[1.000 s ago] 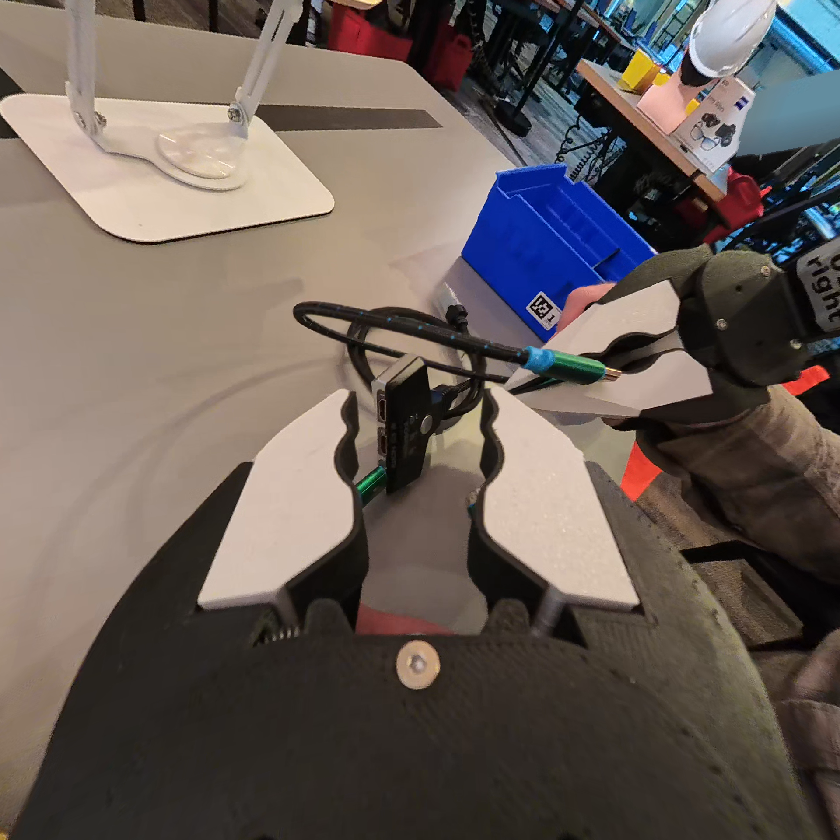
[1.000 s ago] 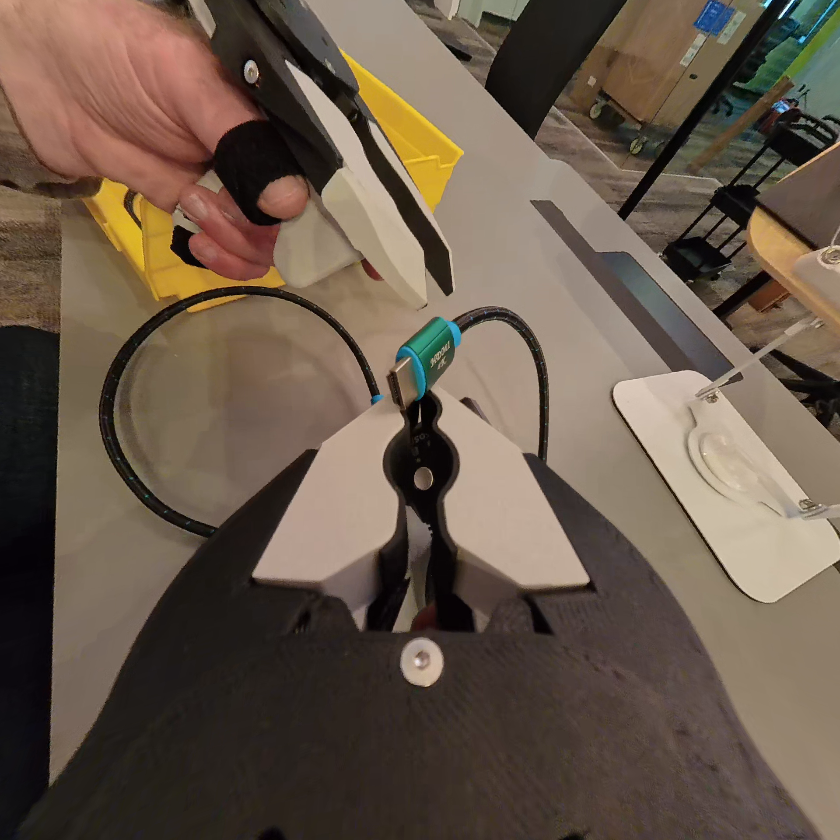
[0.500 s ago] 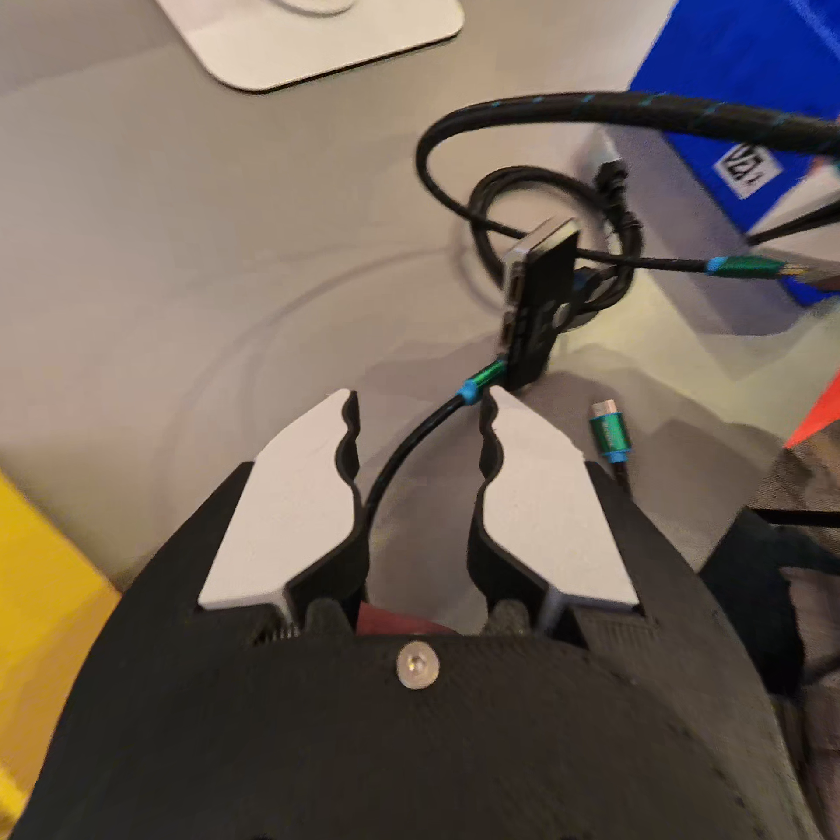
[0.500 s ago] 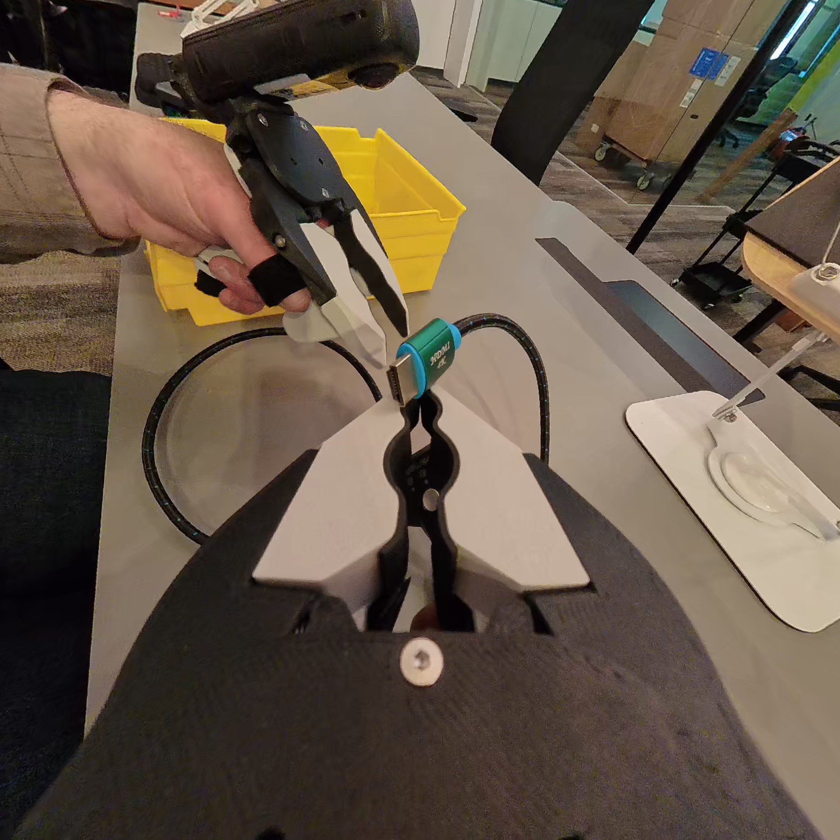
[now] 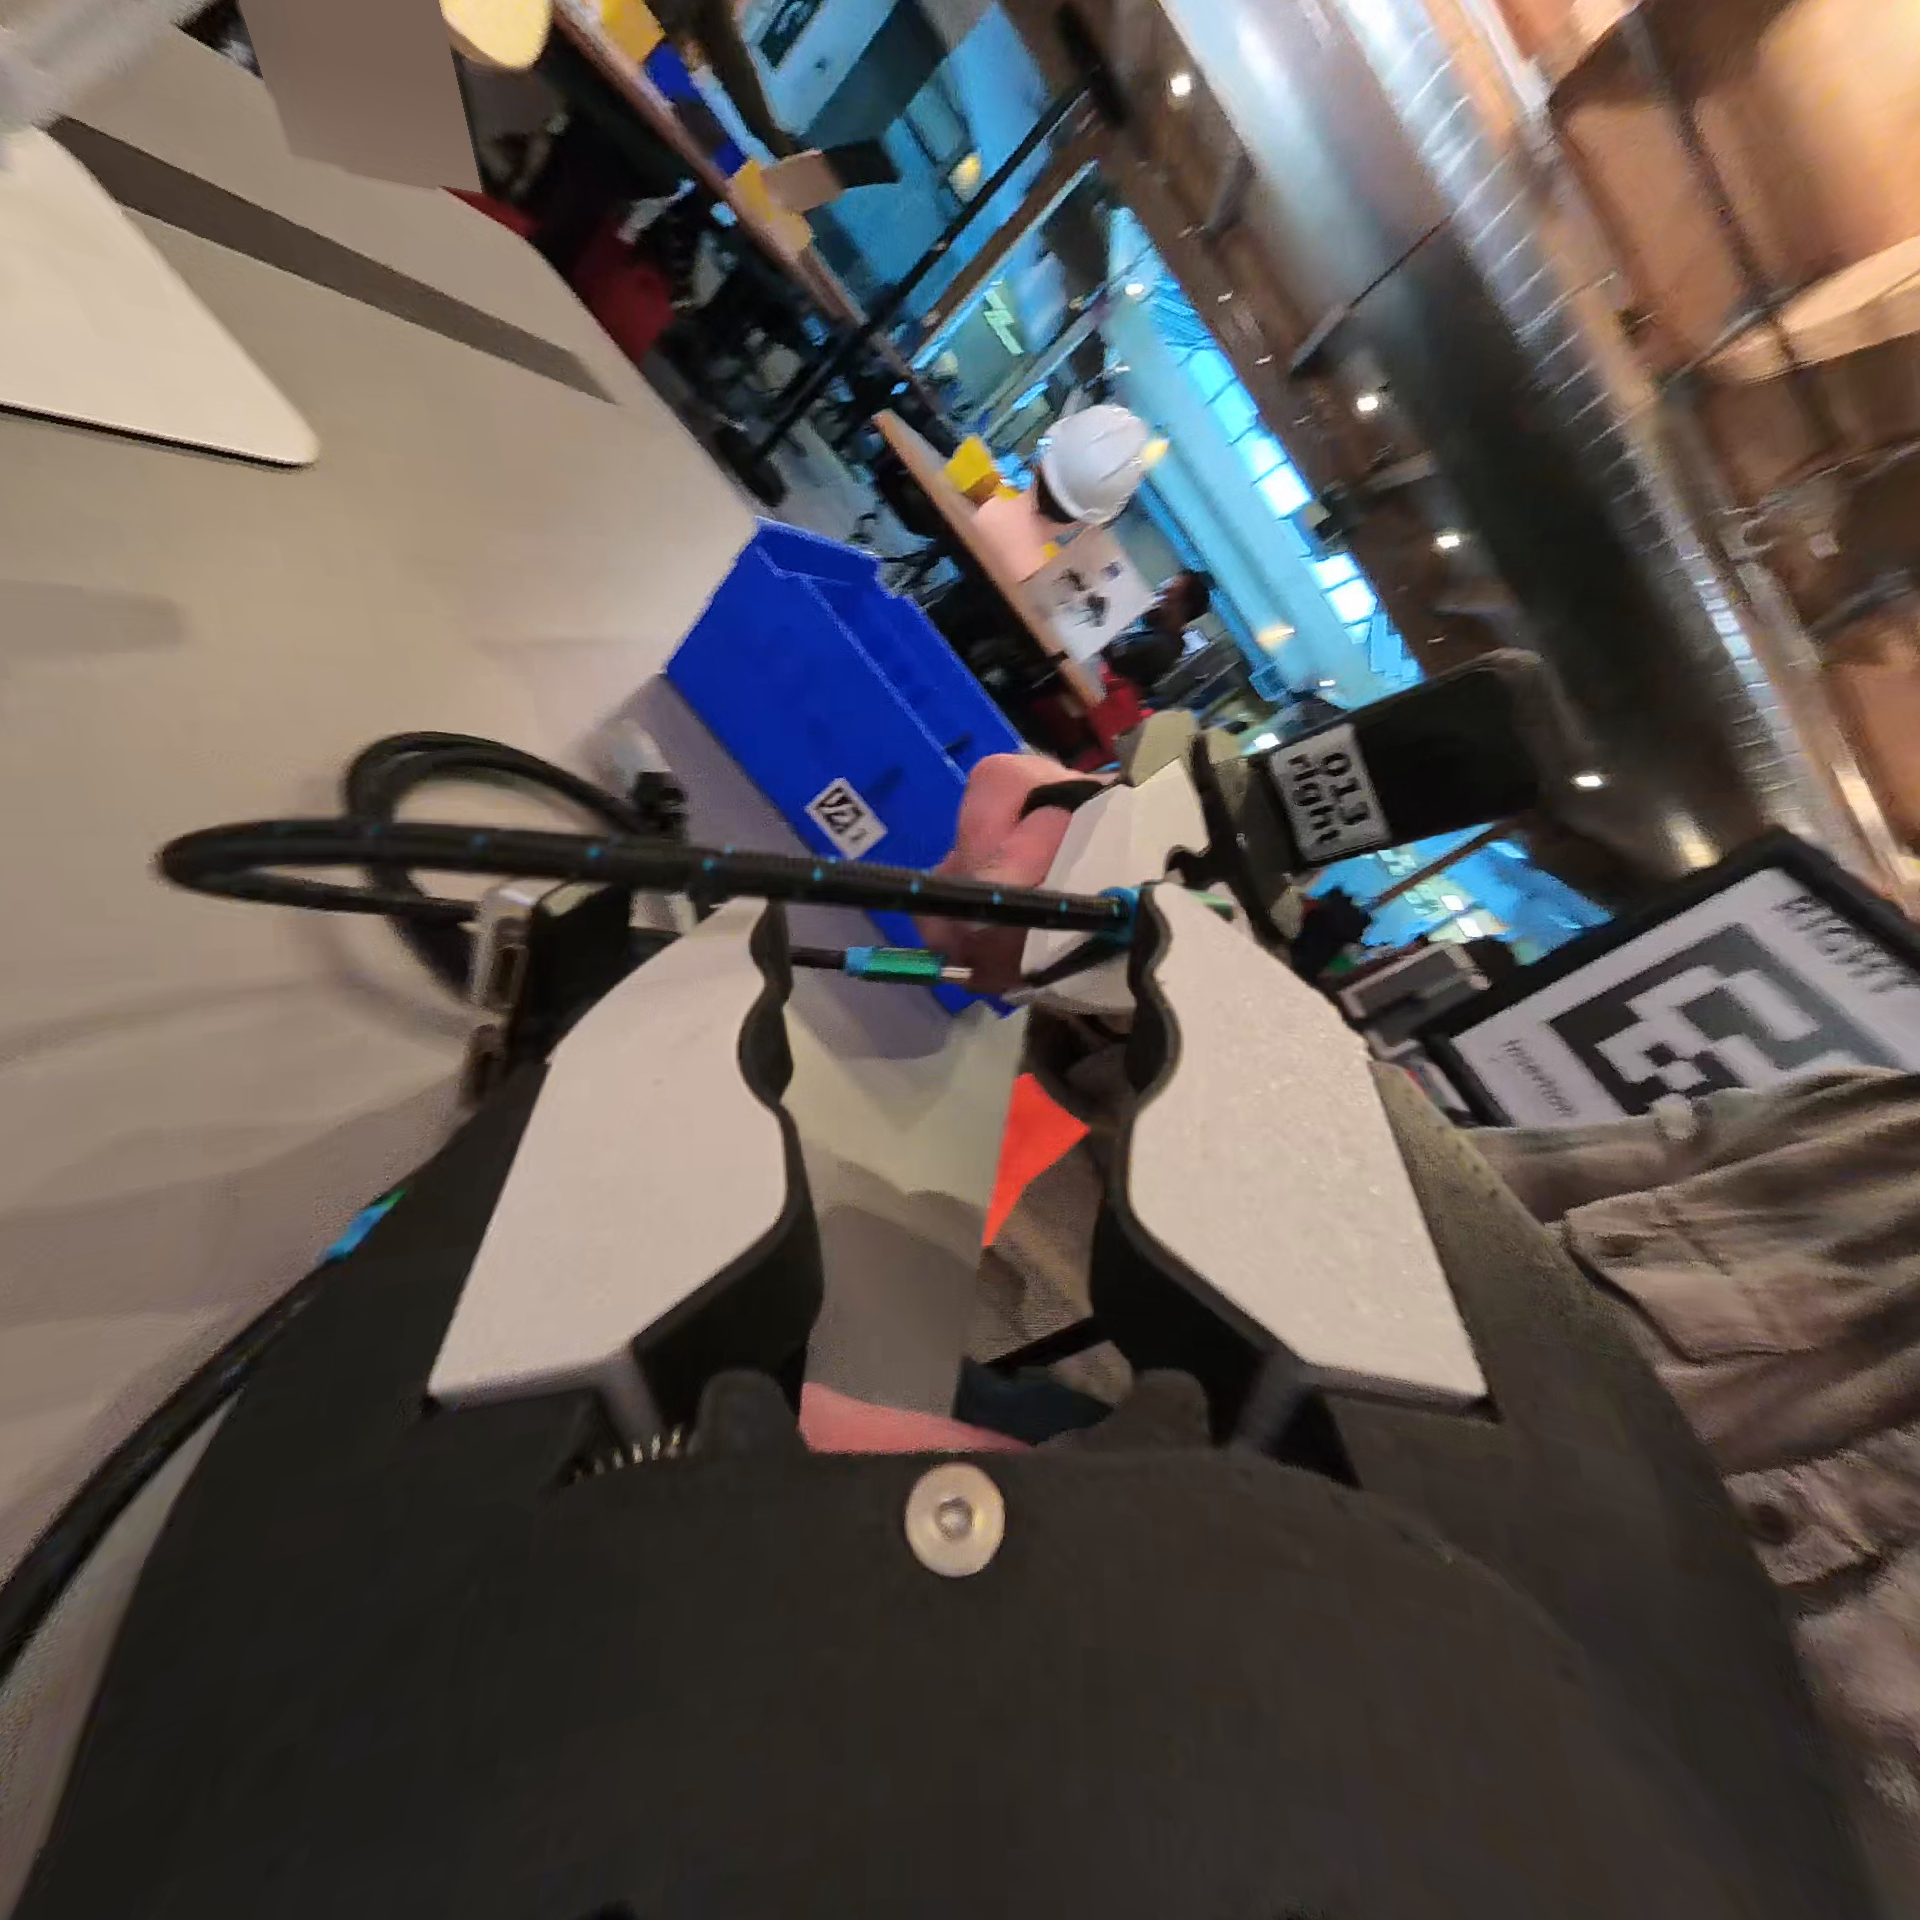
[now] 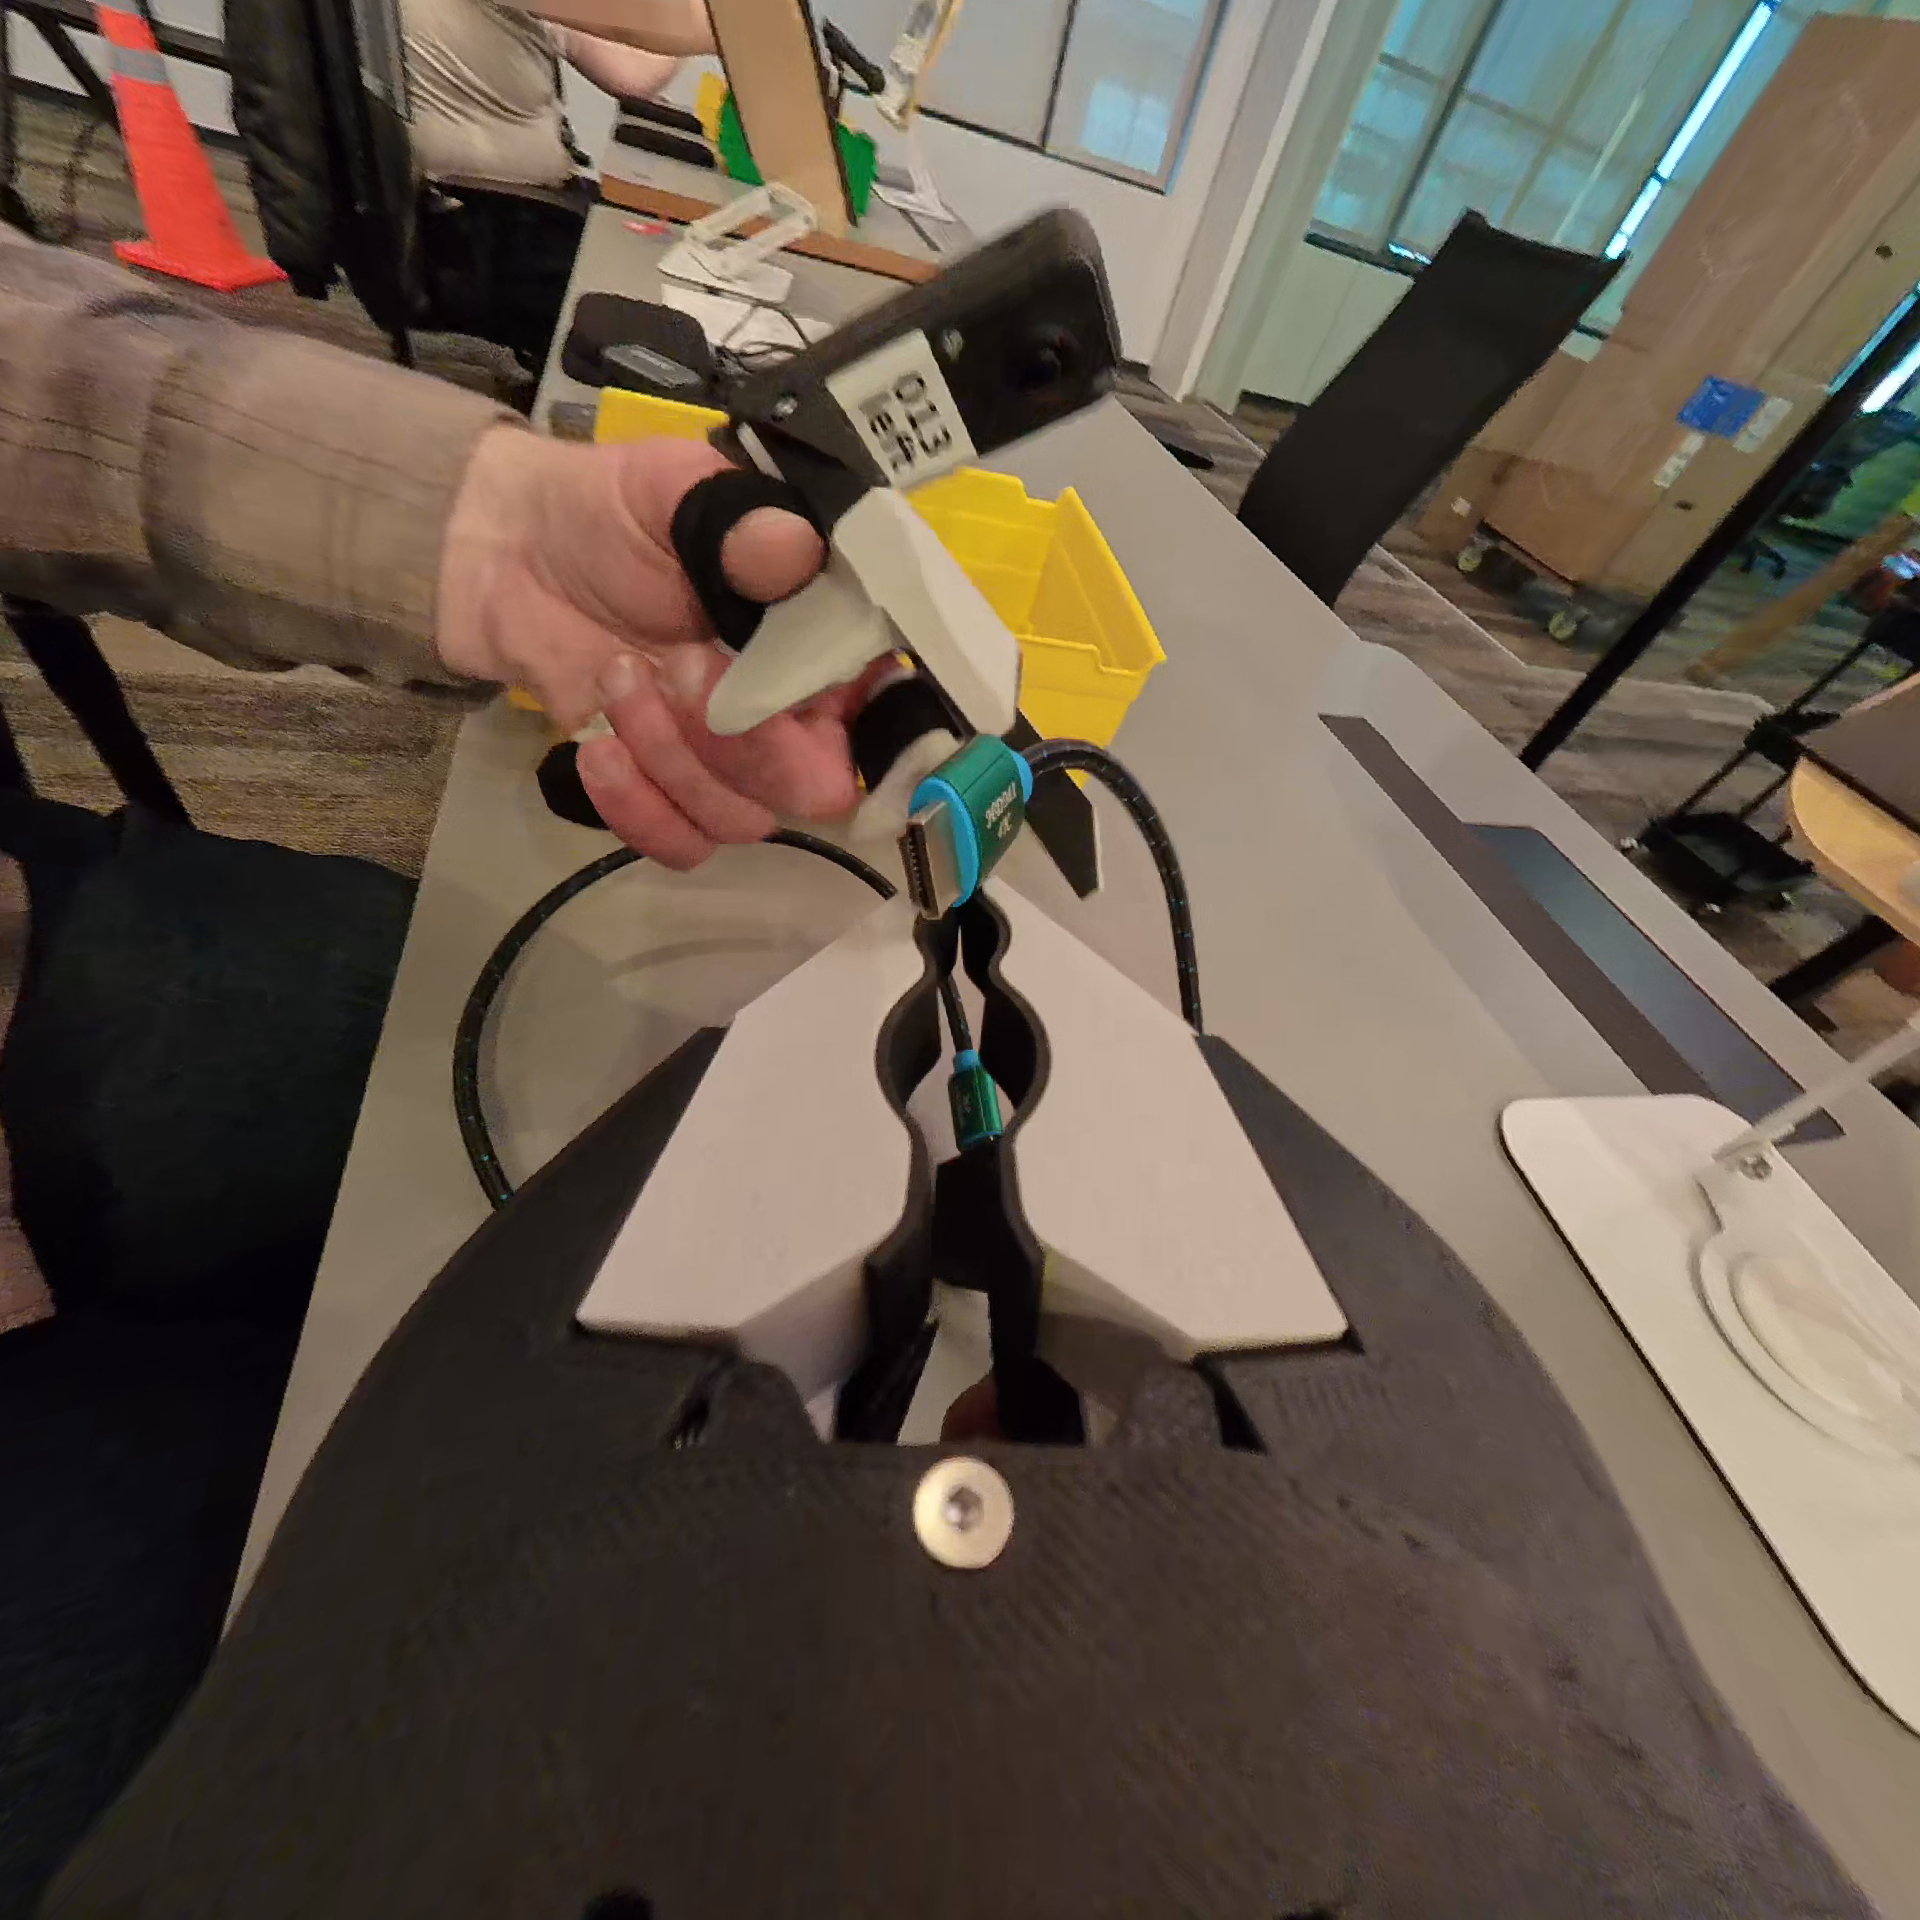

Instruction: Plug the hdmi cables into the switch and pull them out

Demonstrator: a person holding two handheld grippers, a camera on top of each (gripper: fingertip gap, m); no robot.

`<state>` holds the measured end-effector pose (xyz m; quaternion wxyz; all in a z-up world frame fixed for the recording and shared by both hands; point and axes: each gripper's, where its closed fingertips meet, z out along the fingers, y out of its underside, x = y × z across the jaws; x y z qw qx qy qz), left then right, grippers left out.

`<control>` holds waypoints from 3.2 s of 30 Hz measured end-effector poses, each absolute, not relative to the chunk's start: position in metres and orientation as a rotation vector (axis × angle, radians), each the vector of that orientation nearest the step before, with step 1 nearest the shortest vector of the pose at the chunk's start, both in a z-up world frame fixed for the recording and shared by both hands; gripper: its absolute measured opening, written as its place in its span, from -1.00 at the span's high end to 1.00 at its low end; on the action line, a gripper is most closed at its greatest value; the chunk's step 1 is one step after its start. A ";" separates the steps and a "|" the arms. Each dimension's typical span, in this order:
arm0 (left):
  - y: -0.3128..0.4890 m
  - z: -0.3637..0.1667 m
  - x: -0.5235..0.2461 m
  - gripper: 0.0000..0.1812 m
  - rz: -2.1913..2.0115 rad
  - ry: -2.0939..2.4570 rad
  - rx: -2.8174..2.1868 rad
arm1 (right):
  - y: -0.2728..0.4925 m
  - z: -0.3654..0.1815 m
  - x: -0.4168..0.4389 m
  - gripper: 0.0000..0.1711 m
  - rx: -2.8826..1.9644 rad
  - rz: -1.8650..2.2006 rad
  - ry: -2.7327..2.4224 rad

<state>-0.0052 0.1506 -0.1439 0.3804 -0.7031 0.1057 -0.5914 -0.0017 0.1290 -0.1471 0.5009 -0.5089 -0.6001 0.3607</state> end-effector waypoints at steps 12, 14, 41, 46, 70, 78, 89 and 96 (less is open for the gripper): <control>0.140 -0.122 0.008 0.83 -1.575 0.307 -1.608 | 0.126 -0.157 -0.002 1.00 -1.239 0.913 -1.478; 0.139 -0.116 0.006 0.87 -1.540 0.321 -1.585 | 0.130 -0.161 -0.001 1.00 -1.266 0.878 -1.485; 0.138 -0.114 0.007 0.45 -1.192 0.543 -1.645 | 0.154 -0.137 0.000 0.91 -1.068 0.192 -1.492; 0.138 -0.121 0.009 0.44 -1.166 0.575 -1.675 | 0.147 -0.134 0.000 0.91 -0.993 0.156 -1.524; 0.120 -0.121 0.020 0.68 -1.276 0.683 -1.659 | 0.131 -0.130 0.003 0.91 -0.894 0.194 -1.599; 0.119 -0.118 0.020 0.78 -1.288 0.678 -1.638 | 0.133 -0.127 0.002 0.90 -0.861 0.139 -1.581; 0.121 -0.115 0.018 0.65 -1.385 0.606 -1.667 | 0.136 -0.128 0.003 0.90 -0.853 0.093 -1.582; 0.125 -0.118 0.019 0.77 -1.425 0.547 -1.684 | 0.138 -0.129 0.003 0.90 -0.849 0.082 -1.583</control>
